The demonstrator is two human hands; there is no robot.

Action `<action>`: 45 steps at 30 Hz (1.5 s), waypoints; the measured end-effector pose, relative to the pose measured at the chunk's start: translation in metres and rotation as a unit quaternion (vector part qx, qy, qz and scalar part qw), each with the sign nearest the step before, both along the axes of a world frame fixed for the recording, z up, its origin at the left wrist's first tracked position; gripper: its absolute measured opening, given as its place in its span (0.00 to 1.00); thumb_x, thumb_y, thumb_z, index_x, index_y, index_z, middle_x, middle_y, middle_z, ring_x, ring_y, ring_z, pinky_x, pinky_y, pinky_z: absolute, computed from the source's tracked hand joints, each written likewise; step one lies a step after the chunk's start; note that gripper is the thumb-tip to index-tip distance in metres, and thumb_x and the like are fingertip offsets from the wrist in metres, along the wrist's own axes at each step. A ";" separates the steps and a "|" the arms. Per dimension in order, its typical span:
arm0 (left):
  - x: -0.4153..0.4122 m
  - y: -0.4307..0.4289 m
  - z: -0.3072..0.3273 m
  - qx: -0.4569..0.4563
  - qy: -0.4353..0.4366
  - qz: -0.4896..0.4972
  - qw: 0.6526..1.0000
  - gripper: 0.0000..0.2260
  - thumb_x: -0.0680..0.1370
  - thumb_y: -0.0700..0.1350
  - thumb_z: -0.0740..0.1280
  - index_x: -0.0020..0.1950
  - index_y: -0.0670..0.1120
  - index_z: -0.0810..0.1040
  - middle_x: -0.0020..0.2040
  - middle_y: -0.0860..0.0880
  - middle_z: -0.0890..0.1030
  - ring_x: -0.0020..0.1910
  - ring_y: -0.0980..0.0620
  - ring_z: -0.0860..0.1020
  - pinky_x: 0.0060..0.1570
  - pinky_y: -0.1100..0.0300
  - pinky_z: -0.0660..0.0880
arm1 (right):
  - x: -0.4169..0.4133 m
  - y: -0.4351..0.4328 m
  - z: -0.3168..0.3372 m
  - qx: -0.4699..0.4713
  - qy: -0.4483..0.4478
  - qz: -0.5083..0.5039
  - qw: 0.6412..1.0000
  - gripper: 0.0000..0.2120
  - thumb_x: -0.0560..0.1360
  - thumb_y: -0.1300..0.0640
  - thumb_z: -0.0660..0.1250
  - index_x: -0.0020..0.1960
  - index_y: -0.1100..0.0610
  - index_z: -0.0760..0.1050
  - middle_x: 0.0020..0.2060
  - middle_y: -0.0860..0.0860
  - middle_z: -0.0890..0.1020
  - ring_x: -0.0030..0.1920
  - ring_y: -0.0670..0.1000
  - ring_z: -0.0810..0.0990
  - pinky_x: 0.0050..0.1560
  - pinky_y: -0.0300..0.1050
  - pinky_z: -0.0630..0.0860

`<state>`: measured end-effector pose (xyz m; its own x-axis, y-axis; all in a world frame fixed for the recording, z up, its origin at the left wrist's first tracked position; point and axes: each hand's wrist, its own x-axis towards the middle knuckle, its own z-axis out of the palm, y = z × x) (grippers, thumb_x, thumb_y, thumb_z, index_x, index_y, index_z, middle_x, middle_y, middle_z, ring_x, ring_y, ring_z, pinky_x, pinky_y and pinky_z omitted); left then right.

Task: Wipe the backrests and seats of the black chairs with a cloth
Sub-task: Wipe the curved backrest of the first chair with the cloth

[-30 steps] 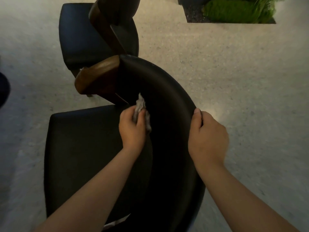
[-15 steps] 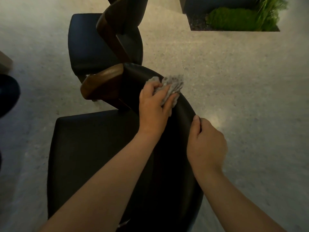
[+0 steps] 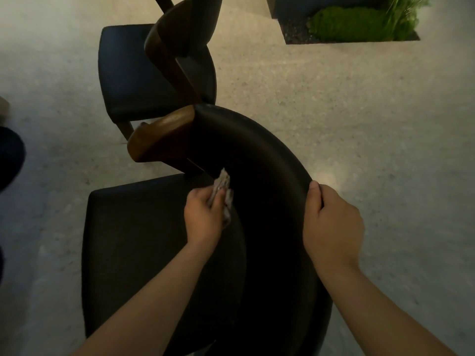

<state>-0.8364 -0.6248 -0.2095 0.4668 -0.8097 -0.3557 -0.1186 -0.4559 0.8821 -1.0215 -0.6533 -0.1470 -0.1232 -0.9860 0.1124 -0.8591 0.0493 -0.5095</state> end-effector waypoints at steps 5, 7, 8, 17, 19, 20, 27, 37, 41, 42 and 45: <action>-0.027 -0.036 0.051 -0.186 -0.060 -0.013 0.981 0.14 0.82 0.49 0.61 0.66 0.47 0.75 0.63 0.53 0.69 0.59 0.65 0.71 0.57 0.73 0.70 | 0.000 0.000 0.000 -0.005 0.017 -0.007 1.000 0.18 0.82 0.50 0.52 0.35 0.53 0.66 0.23 0.43 0.65 0.23 0.44 0.64 0.27 0.40 0.54; -0.036 -0.050 0.054 -0.203 -0.098 -0.040 0.973 0.16 0.82 0.49 0.60 0.68 0.47 0.75 0.65 0.53 0.67 0.63 0.60 0.70 0.65 0.65 0.70 | -0.001 0.000 -0.001 -0.008 0.018 -0.006 1.000 0.18 0.81 0.49 0.52 0.35 0.53 0.66 0.23 0.43 0.65 0.23 0.44 0.64 0.27 0.39 0.54; -0.039 -0.054 0.048 -0.211 -0.127 -0.046 0.968 0.16 0.82 0.50 0.61 0.68 0.47 0.75 0.65 0.53 0.68 0.64 0.57 0.70 0.66 0.61 0.70 | -0.001 0.000 -0.001 -0.008 0.016 -0.005 1.000 0.18 0.81 0.49 0.52 0.35 0.53 0.67 0.23 0.43 0.65 0.22 0.44 0.64 0.27 0.39 0.54; -0.047 -0.049 0.012 -0.195 -0.144 0.045 0.969 0.12 0.78 0.46 0.68 0.60 0.44 0.79 0.61 0.57 0.69 0.60 0.72 0.68 0.61 0.76 0.66 | -0.003 0.001 0.000 -0.003 -0.026 0.009 1.000 0.17 0.81 0.49 0.53 0.37 0.52 0.69 0.23 0.42 0.66 0.22 0.43 0.64 0.28 0.37 0.56; -0.049 -0.045 0.006 -0.180 -0.110 0.063 0.975 0.12 0.77 0.44 0.69 0.60 0.46 0.79 0.61 0.56 0.72 0.61 0.69 0.70 0.62 0.74 0.67 | -0.004 0.000 -0.001 0.004 -0.043 0.016 0.999 0.17 0.81 0.49 0.53 0.37 0.52 0.70 0.23 0.42 0.67 0.22 0.43 0.65 0.28 0.37 0.58; -0.048 -0.043 0.003 -0.166 -0.088 0.073 0.979 0.12 0.77 0.43 0.69 0.60 0.46 0.79 0.61 0.56 0.73 0.61 0.68 0.71 0.62 0.73 0.68 | -0.004 0.000 -0.001 0.010 -0.050 0.020 0.998 0.17 0.81 0.48 0.53 0.37 0.52 0.71 0.24 0.42 0.68 0.23 0.44 0.66 0.28 0.36 0.59; -0.042 -0.035 -0.023 -0.091 0.029 0.139 0.986 0.09 0.79 0.41 0.67 0.59 0.47 0.79 0.55 0.59 0.74 0.53 0.70 0.74 0.50 0.76 0.73 | -0.005 0.000 -0.002 0.037 -0.073 0.024 0.996 0.18 0.80 0.46 0.51 0.37 0.52 0.71 0.24 0.44 0.69 0.24 0.44 0.68 0.29 0.39 0.61; -0.015 0.009 -0.048 0.106 0.031 0.095 0.989 0.02 0.79 0.49 0.66 0.50 0.54 0.78 0.54 0.52 0.77 0.48 0.57 0.78 0.42 0.66 0.72 | -0.010 -0.019 0.018 0.104 -0.090 0.075 0.988 0.20 0.81 0.46 0.51 0.36 0.51 0.71 0.27 0.46 0.73 0.27 0.43 0.72 0.32 0.38 0.65; 0.000 -0.013 -0.006 0.011 -0.007 0.069 0.998 0.04 0.80 0.48 0.64 0.53 0.55 0.78 0.55 0.54 0.76 0.50 0.61 0.76 0.46 0.67 0.73 | 0.004 -0.050 0.022 0.080 -0.064 0.110 0.989 0.17 0.82 0.47 0.51 0.45 0.51 0.75 0.33 0.44 0.76 0.34 0.43 0.75 0.37 0.42 0.71; 0.001 -0.019 0.006 -0.015 -0.029 0.069 0.997 0.06 0.80 0.48 0.64 0.54 0.53 0.79 0.55 0.53 0.76 0.50 0.62 0.76 0.49 0.66 0.74 | 0.009 -0.053 0.018 0.083 -0.050 0.118 0.988 0.18 0.82 0.46 0.50 0.48 0.52 0.76 0.34 0.45 0.76 0.35 0.45 0.76 0.38 0.45 0.74; -0.004 -0.036 0.041 -0.113 -0.066 0.074 0.989 0.10 0.81 0.48 0.64 0.59 0.48 0.79 0.57 0.52 0.74 0.53 0.63 0.74 0.53 0.70 0.73 | 0.017 -0.053 0.007 0.084 -0.013 0.125 0.989 0.21 0.82 0.45 0.48 0.50 0.54 0.75 0.32 0.47 0.76 0.32 0.46 0.75 0.36 0.45 0.73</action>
